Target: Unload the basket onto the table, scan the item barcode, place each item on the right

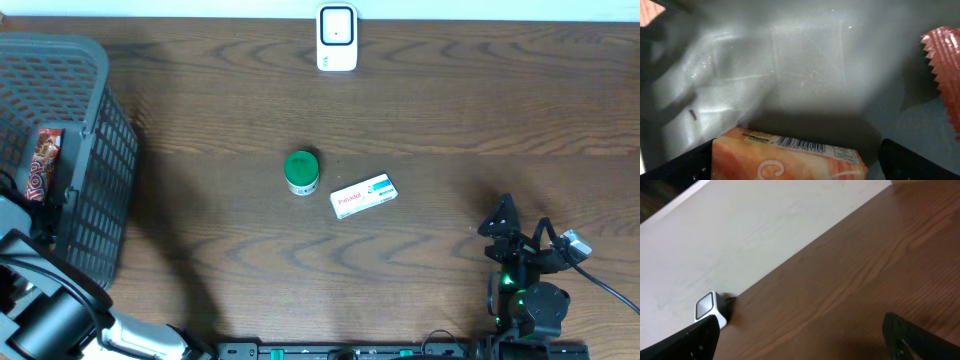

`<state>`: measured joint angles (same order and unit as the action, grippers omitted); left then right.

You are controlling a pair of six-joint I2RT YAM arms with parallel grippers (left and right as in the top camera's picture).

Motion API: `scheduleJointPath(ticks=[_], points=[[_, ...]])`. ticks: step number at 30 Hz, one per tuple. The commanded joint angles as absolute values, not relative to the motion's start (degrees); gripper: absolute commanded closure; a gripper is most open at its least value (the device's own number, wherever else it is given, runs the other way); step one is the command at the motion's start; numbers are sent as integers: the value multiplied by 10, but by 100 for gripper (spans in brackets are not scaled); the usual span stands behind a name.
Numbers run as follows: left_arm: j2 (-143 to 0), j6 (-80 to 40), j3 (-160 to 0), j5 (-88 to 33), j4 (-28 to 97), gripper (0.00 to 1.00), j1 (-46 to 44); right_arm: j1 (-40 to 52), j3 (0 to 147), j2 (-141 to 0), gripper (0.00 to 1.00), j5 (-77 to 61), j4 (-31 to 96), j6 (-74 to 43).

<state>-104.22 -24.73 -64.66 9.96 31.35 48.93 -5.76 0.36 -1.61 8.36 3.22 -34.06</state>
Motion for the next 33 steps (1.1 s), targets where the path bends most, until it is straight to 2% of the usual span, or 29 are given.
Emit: scheduleJointPath(ticks=[1, 5, 8, 10, 18, 21, 28, 33], points=[[-1082, -247, -589, 74, 310, 2, 488, -65, 3, -14, 1, 83, 35, -336], [-1082, -247, -584, 57, 305, 3, 488, -65, 3, -14, 1, 83, 35, -336], [-1082, -247, -584, 39, 307, 17, 488, -65, 3, -14, 1, 83, 35, -336], [-1082, -247, -584, 22, 308, 21, 488, -65, 3, -14, 1, 83, 35, -336], [-1065, -246, -593, -7, 319, 23, 488, -65, 3, -14, 1, 83, 35, -336], [-1037, -242, -610, -7, 342, 32, 488, -65, 3, -14, 1, 83, 35, -336], [-896, -243, -649, -12, 372, 32, 488, -65, 3, -14, 1, 83, 35, -336], [-703, -291, -681, -88, 380, 31, 488, -65, 3, -14, 1, 83, 35, -336]])
